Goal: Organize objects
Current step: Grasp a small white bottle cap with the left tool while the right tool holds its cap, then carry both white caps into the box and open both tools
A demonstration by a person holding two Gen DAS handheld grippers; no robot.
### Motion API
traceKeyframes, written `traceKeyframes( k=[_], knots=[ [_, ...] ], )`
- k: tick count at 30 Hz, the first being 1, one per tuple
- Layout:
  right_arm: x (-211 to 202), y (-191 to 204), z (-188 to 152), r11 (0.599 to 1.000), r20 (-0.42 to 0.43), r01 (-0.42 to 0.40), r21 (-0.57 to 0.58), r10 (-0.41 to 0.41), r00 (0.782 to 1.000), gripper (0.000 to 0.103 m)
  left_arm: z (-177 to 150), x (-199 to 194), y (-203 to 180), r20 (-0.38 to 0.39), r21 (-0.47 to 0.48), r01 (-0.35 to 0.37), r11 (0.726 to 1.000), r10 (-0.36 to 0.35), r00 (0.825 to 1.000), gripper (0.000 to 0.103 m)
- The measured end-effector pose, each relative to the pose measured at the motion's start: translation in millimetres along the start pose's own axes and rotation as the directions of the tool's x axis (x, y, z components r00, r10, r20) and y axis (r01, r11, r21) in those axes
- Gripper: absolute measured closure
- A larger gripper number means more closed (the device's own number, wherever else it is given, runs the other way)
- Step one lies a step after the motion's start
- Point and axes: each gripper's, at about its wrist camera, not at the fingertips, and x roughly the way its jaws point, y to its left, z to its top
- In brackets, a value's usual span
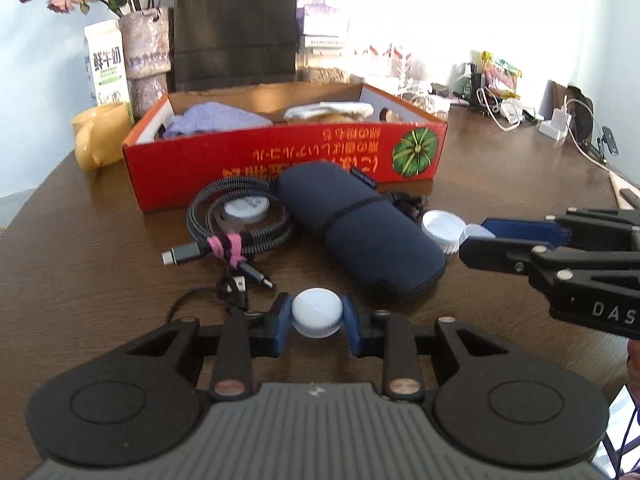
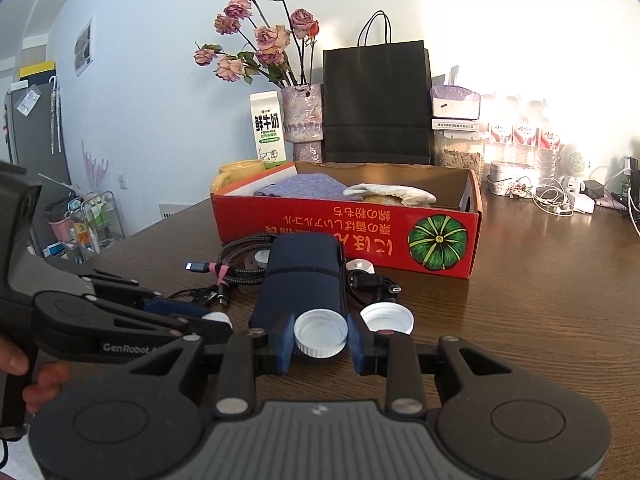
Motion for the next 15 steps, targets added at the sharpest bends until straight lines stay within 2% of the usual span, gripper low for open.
traceKeyframes(
  k=[2, 5, 15],
  knots=[
    [0.3, 0.6, 2.0, 1.0, 0.006, 0.0, -0.005, 0.0, 1.0, 0.076, 3.9, -3.3, 0.6, 0.019, -0.002, 0.002, 1.0, -0.002, 1.0, 0.074],
    [2.7, 1.4, 7.5, 1.0, 0.016, 0.002, -0.019, -0.002, 1.0, 0.076, 11.5, -8.9, 5.3, 0.048, -0.029, 0.044, 0.999, -0.043, 0.998, 0.074],
    [18.4, 3.9, 47.0, 0.997, 0.087, 0.002, -0.073, 0.004, 0.996, 0.076, 53.8, -8.4, 11.4, 0.143, -0.013, -0.003, 1.0, 0.004, 0.99, 0.074]
  ],
)
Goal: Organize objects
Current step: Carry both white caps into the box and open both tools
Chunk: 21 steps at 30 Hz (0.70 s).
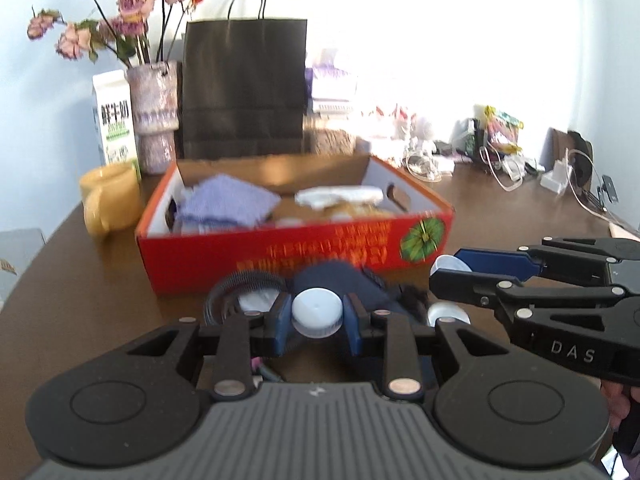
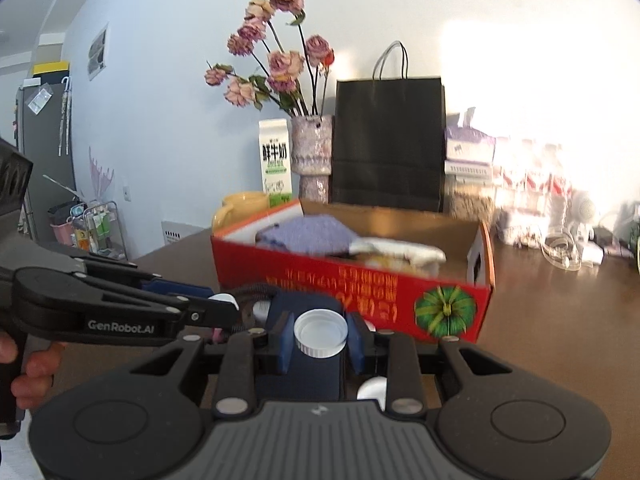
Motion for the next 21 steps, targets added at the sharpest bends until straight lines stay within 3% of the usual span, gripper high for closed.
traceKeyframes(
  k=[12, 21],
  knots=[
    [57.2, -11.3, 63.3, 0.998, 0.066, 0.024, -0.064, -0.02, 0.998, 0.076, 61.1, 39.0, 21.8, 0.094, -0.038, -0.026, 0.999, 0.029, 0.995, 0.074],
    [122.7, -36.7, 83.7, 0.998, 0.035, 0.046, -0.041, -0.045, 0.998, 0.076, 89.0, 88.4, 43.1, 0.113, -0.094, -0.042, 0.995, 0.053, 0.992, 0.074]
  ],
)
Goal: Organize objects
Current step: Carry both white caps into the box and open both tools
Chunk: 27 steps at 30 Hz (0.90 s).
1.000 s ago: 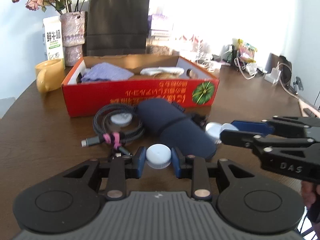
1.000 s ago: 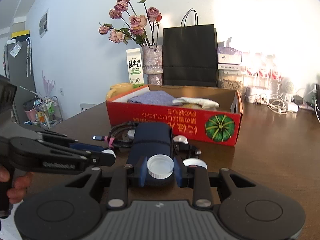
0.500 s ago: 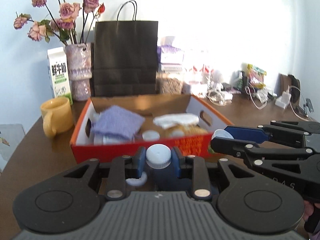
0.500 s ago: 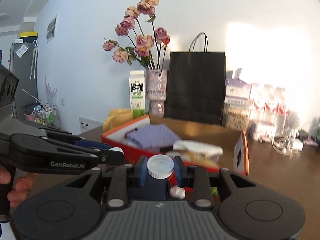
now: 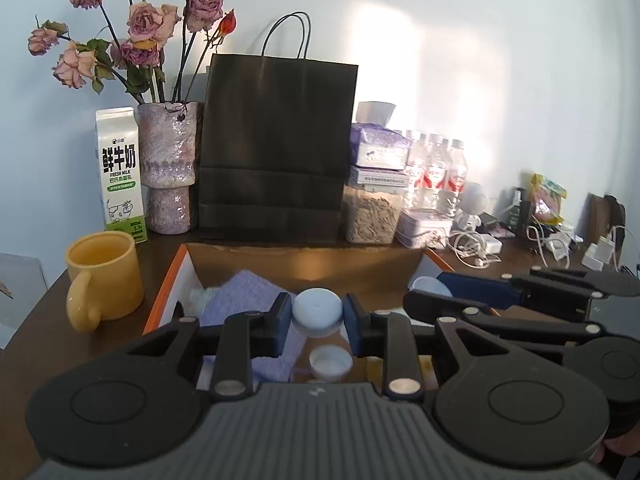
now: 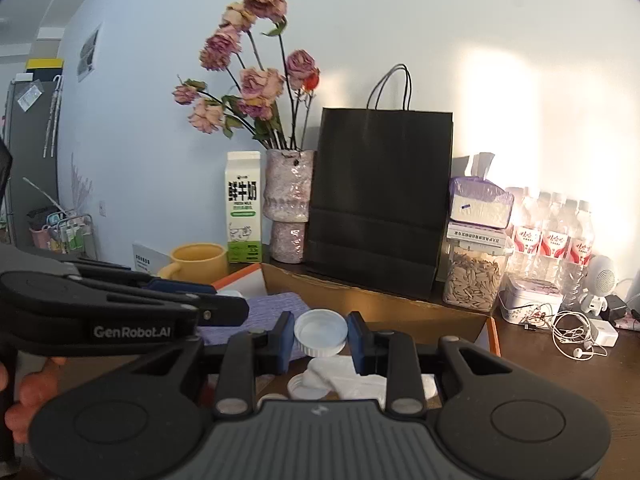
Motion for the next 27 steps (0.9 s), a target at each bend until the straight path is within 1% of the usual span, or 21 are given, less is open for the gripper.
traceKeyframes(
  k=[3, 7, 11, 15, 17, 18, 19, 20, 21, 22, 27],
  knots=[
    [20.5, -9.3, 0.7, 1.0, -0.019, 0.006, 0.021, -0.006, 1.0, 0.076, 4.1, 17.5, 4.0, -0.004, -0.007, -0.006, 1.0, 0.005, 1.0, 0.074],
    [42.0, -19.2, -0.7, 0.999, -0.044, 0.01, 0.047, -0.008, 0.999, 0.076, 5.1, 39.2, 11.0, -0.03, -0.015, -0.019, 1.0, 0.018, 0.999, 0.074],
    [54.5, -25.2, -8.3, 0.998, -0.079, 0.004, 0.061, 0.001, 0.997, 0.075, 0.2, 52.5, 16.8, -0.065, -0.017, -0.033, 0.999, 0.032, 0.997, 0.074],
    [59.3, -27.9, -14.6, 0.998, -0.112, 0.01, 0.067, -0.002, 0.994, 0.075, -2.7, 57.1, 20.3, -0.081, -0.026, -0.044, 0.999, 0.042, 0.996, 0.073],
    [59.7, -28.4, -16.2, 0.997, -0.122, 0.015, 0.07, -0.006, 0.993, 0.063, -3.3, 57.0, 20.7, -0.083, -0.026, -0.058, 0.998, 0.056, 0.995, 0.058],
    [59.6, -28.6, -16.6, 0.997, -0.123, 0.02, 0.071, -0.011, 0.992, 0.039, -3.6, 56.4, 21.4, -0.079, -0.029, -0.071, 0.997, 0.069, 0.994, 0.037],
    [59.6, -28.5, -16.7, 0.997, -0.125, 0.03, 0.069, -0.021, 0.992, 0.008, -3.4, 55.3, 21.6, -0.07, -0.032, -0.089, 0.996, 0.087, 0.994, 0.013],
    [58.9, -28.2, -16.9, 0.997, -0.122, 0.044, 0.063, -0.036, 0.992, 0.0, -2.8, 53.8, 21.6, -0.059, -0.031, -0.111, 0.993, 0.109, 0.992, 0.004],
    [58.7, -28.1, -16.6, 0.997, -0.122, 0.052, 0.06, -0.044, 0.992, 0.0, -2.2, 52.1, 20.9, -0.043, -0.026, -0.134, 0.991, 0.133, 0.99, 0.0],
    [58.8, -28.1, -16.4, 0.997, -0.124, 0.057, 0.06, -0.049, 0.991, 0.0, -1.2, 50.7, 20.5, -0.034, -0.02, -0.149, 0.989, 0.148, 0.988, 0.0],
    [57.9, -29.0, -15.6, 0.996, -0.125, 0.065, 0.064, -0.056, 0.991, 0.0, 0.4, 49.7, 19.1, -0.041, -0.016, -0.134, 0.991, 0.133, 0.99, 0.0]
  ],
)
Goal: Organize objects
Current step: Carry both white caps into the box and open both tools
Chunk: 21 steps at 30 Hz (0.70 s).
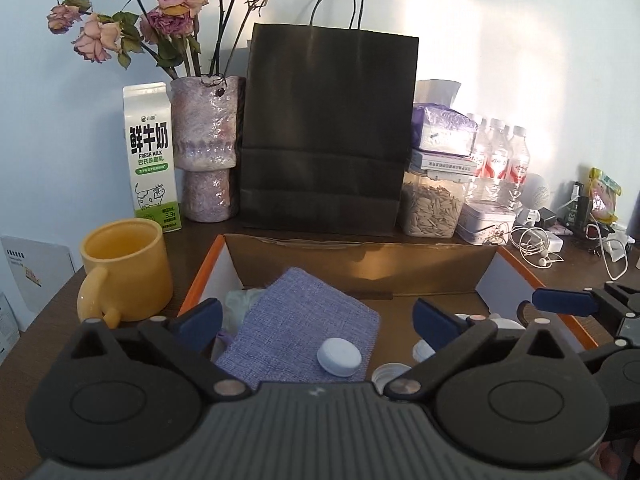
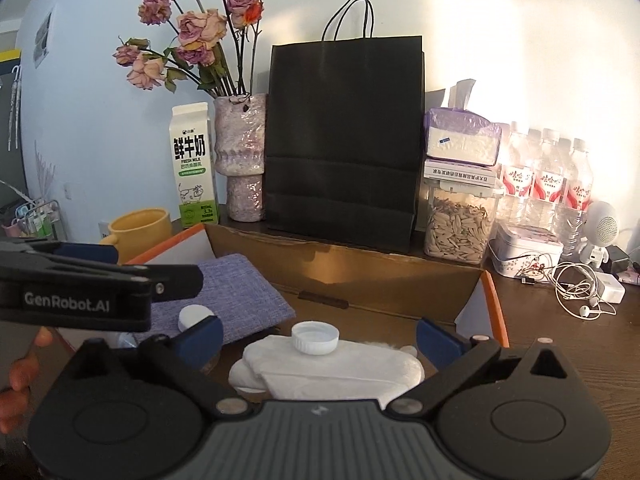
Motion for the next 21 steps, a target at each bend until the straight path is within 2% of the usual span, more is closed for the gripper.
traceKeyframes(
  k=[11, 21],
  knots=[
    [-9.1, 2.5, 1.1, 1.0, 0.008, 0.008, -0.007, -0.008, 1.0, 0.0, 1.6, -8.6, -2.2, 0.01, 0.0, 0.005, 1.0, -0.005, 1.0, 0.0],
    [-41.0, 9.9, -2.9, 1.0, 0.027, 0.011, -0.018, -0.01, 1.0, 0.0, -5.1, -37.4, -8.0, 0.008, 0.015, 0.012, 1.0, -0.012, 1.0, 0.0]
  ],
)
